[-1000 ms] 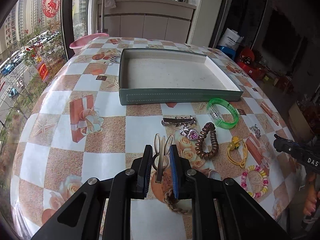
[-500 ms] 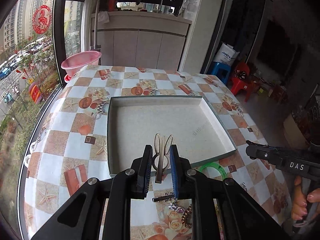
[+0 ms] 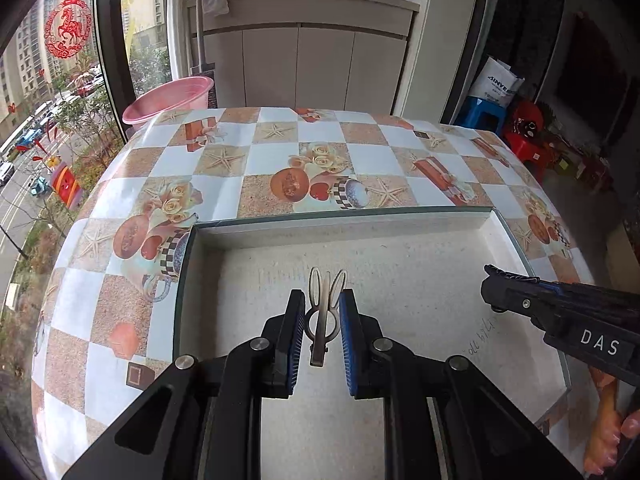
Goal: Organize jewelry
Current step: 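Carry both clips into the grey-green tray and open both tools to release them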
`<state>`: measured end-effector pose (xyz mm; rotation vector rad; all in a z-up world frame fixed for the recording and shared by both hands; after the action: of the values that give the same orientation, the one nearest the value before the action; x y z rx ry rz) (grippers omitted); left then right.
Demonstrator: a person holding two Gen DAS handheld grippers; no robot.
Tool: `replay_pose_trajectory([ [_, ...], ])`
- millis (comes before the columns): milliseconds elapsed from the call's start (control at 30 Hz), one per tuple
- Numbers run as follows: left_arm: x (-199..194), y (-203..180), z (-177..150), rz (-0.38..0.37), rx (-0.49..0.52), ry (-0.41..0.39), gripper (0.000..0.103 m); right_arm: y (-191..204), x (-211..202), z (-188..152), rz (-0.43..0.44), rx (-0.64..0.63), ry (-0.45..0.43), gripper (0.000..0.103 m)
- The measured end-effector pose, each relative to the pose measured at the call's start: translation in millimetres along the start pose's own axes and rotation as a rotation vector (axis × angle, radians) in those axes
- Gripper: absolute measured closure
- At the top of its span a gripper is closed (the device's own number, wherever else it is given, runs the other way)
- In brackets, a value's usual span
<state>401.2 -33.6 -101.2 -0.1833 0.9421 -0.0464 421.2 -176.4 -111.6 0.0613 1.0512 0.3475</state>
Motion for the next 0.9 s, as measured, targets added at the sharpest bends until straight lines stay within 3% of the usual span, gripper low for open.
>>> replay_pose_trajectory([
  [167, 27, 4, -3, 0.054, 0.015, 0.021, 0.072, -11, 28, 0, -0.031, -0.005, 0.027, 0.085],
  [433, 33, 0, -7, 0.113, 0.078, 0.033, 0.072, -20, 39, -5, -0.043, 0.003, 0.033, 0.083],
  [533, 33, 4, -8, 0.142, 0.071, 0.039, 0.072, -16, 37, -6, -0.018, -0.002, 0.036, 0.059],
  [567, 32, 5, -9, 0.146, 0.065, 0.043, 0.072, -15, 36, -5, -0.01, 0.005, 0.037, 0.043],
  [900, 20, 5, -7, 0.117, 0.036, 0.036, 0.071, -13, 0, 2, 0.048, 0.067, -0.048, 0.04],
])
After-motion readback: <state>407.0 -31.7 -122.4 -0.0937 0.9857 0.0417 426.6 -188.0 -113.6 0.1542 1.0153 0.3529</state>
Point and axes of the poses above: each gripper's, at about its wrist camera, not at the fingertips, and x roughly the way its jaws point, y to its left, z to its top, the point moved 10 cm from there along x, roughly the way its jaws point, and after that the axes turned 10 degrees about -x, right-handed, at the moved point
